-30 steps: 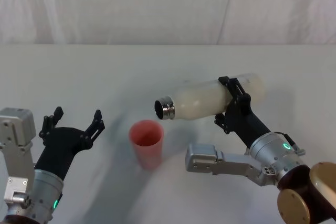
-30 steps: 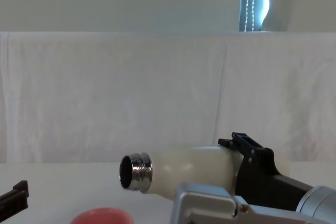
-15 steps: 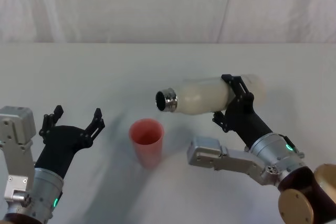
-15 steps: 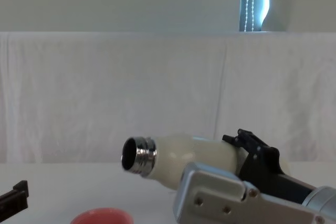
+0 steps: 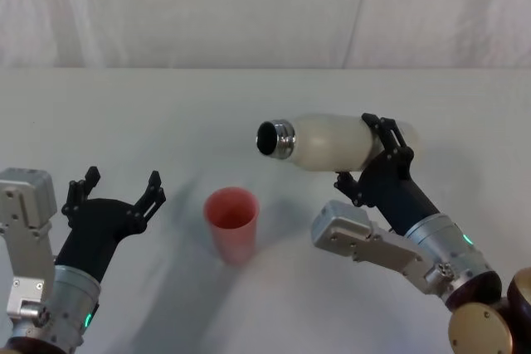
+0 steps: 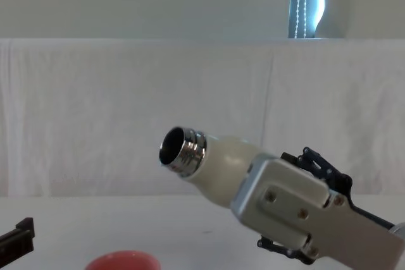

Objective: Grasp the thermos with one hand and pour water into the cup lid.

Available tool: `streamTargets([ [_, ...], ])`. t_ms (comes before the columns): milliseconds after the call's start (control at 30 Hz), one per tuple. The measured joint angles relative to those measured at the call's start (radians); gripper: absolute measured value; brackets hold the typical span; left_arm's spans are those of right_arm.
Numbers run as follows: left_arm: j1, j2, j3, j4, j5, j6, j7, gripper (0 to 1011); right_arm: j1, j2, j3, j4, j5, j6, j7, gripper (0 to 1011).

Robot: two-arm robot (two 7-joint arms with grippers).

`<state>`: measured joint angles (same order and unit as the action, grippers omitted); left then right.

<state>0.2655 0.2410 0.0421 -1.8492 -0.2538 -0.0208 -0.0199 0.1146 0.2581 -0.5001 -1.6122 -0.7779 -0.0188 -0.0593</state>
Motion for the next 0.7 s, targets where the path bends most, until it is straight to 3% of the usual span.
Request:
streamTargets([
  [367,0.000,0.000,0.000,0.000,0.000,0.000,0.000,1001,-0.021,-0.017,0.030,-0.008,0.054,-0.024,0.005,951],
  [700,0.000,0.000,0.000,0.000,0.000,0.000,0.000,1001,-0.055,-0.038,0.067,-0.009,0.147,-0.054,0.035,951],
])
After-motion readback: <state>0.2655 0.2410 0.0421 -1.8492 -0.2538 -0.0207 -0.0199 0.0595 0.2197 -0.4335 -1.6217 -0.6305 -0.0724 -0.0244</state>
